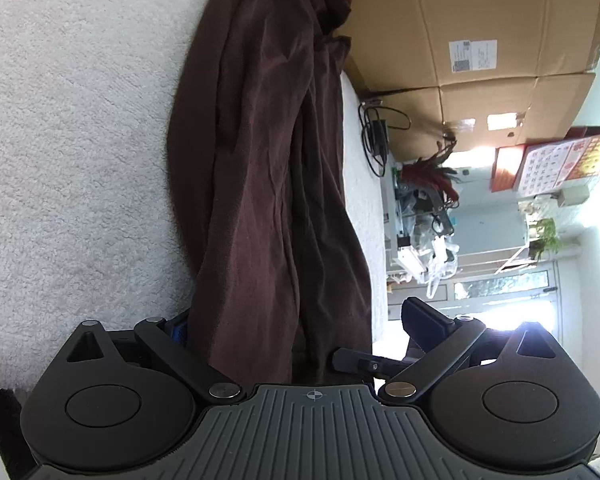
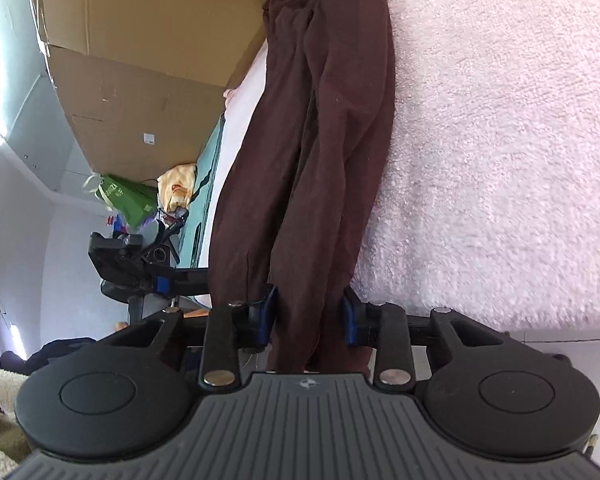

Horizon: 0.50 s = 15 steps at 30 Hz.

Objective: Fold clothes
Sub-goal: 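Grasp the sweatshirt end with both grippers side by side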

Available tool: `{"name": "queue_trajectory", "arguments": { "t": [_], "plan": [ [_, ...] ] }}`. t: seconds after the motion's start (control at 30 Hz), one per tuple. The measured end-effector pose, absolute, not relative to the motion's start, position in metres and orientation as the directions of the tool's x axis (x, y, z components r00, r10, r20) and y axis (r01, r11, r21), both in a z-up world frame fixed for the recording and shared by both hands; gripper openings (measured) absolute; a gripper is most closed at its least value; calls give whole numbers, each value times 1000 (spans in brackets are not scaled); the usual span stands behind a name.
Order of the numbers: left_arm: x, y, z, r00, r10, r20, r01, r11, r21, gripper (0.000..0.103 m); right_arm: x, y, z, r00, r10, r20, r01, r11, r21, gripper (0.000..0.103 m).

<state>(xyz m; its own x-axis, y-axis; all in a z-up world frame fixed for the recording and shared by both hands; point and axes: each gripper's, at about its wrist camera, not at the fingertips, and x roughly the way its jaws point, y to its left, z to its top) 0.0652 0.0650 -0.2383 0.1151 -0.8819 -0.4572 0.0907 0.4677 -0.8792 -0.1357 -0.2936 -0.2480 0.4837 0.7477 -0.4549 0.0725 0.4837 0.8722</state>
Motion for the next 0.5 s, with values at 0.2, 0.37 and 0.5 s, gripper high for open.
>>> {"name": "queue_trajectory", "arguments": {
  "t": [0.2,0.37,0.5],
  "plan": [
    [58,77,-242,170,-833,-527,14,537,-844,63,-137,-300,-252,463,761,-455,117,457,882,21],
    [48,84,-240,210,-767,-606,-14,618,-786,30,-139,-305,-254,468,763,-446,163,422,892,21],
    [47,84,-237,220,-775,-592,-41,599,-799,10,-133,-303,-254,451,768,-455,160,432,888,21]
  ]
}}
